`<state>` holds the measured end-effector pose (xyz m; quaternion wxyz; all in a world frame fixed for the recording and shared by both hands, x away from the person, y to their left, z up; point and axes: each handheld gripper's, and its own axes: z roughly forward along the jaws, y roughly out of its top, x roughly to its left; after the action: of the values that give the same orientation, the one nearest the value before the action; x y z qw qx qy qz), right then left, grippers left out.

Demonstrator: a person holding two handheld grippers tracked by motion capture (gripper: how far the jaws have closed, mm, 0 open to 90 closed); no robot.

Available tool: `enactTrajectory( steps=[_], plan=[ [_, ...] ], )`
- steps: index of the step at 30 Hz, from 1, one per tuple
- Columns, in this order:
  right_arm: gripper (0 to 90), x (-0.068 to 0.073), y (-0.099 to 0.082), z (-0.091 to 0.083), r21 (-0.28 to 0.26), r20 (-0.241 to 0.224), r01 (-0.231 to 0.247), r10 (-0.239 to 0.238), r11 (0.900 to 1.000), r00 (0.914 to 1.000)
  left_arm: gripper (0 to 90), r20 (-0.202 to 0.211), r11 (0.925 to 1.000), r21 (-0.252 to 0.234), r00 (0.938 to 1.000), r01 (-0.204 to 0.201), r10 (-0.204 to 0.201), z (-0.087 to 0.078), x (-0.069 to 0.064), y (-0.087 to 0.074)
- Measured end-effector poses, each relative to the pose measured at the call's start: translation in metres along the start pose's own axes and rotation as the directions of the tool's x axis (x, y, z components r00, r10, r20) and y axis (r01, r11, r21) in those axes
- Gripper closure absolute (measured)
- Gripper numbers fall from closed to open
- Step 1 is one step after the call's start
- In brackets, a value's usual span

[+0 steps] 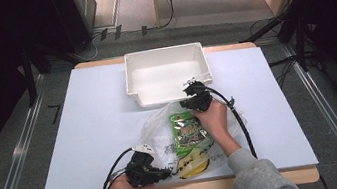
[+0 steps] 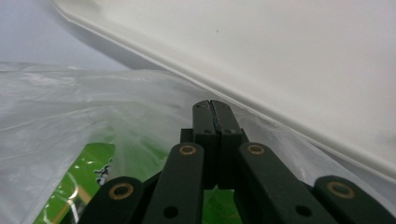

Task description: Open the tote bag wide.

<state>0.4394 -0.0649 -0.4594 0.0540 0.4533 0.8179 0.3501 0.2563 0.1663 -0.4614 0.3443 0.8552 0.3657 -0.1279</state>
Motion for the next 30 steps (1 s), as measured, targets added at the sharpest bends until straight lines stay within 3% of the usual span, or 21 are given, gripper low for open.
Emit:
enactTrajectory(
  steps=[7, 10, 13, 16, 21, 26, 30],
  plan=[
    [88.2, 0.001, -0.001, -0.018, -0.012, -0.042, 0.009, -0.009, 0.9999, 0.9991, 82.5, -0.026, 0.9992, -0.039, 0.9996, 0.003, -0.004, -0.009, 0.0, 0.009],
    [87.5, 0.003, -0.001, -0.025, -0.016, -0.056, 0.014, -0.014, 0.9998, 0.9983, 78.0, -0.018, 0.9971, -0.071, 0.9995, 0.025, -0.027, -0.014, 0.002, 0.014],
    [84.9, 0.005, 0.0, -0.031, -0.035, -0.076, 0.01, -0.013, 0.9993, 0.997, 73.9, -0.023, 0.9969, -0.077, 0.9995, 0.018, -0.019, -0.019, 0.002, 0.019],
    [81.6, 0.007, 0.001, -0.037, -0.046, -0.09, 0.007, -0.011, 0.9989, 0.9959, 67.9, -0.027, 0.9968, -0.079, 0.9996, 0.009, -0.011, -0.023, 0.001, 0.024],
    [74.6, 0.01, 0.0, -0.047, -0.04, -0.107, 0.027, -0.031, 0.9989, 0.9937, 57.5, -0.023, 0.9957, -0.089, 0.9993, 0.027, -0.03, -0.032, 0.004, 0.033],
    [66.5, 0.013, -0.003, -0.057, -0.043, -0.12, 0.046, -0.051, 0.998, 0.9915, 53.9, -0.034, 0.9953, -0.096, 0.9993, 0.009, -0.012, -0.044, 0.005, 0.046],
    [60.9, 0.016, -0.007, -0.065, -0.035, -0.129, 0.061, -0.065, 0.9975, 0.9895, 51.5, -0.023, 0.995, -0.098, 0.9996, 0.016, -0.018, -0.051, 0.007, 0.058]
  ],
)
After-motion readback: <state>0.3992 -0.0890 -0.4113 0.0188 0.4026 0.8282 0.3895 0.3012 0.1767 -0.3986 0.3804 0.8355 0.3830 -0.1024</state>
